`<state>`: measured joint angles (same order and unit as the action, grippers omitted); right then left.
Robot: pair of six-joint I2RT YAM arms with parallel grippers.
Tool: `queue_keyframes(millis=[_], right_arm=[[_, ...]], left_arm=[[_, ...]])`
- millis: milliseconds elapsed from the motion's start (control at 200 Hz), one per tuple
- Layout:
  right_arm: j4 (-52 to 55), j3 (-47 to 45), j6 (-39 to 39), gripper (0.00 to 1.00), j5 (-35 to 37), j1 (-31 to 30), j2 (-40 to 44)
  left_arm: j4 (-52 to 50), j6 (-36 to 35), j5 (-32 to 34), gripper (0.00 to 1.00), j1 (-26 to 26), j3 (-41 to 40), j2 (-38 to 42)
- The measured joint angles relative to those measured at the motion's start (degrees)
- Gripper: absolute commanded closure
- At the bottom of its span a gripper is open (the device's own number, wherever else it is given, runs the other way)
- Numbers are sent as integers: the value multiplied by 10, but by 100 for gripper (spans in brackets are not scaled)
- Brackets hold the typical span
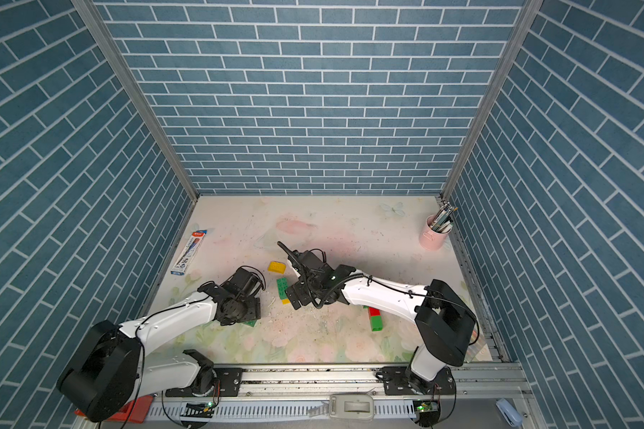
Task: Assemble an ice cream with lego
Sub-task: Adjust the lego brick at the center of the board.
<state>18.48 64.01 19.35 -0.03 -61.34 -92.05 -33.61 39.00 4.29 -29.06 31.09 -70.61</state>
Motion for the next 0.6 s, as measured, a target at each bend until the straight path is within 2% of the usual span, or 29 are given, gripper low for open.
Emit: queue_keyframes(millis=[600], right_arm=[[5, 88, -20, 5, 46, -19, -86]], left_arm=[[-1, 97, 4, 29, 0, -29, 52]])
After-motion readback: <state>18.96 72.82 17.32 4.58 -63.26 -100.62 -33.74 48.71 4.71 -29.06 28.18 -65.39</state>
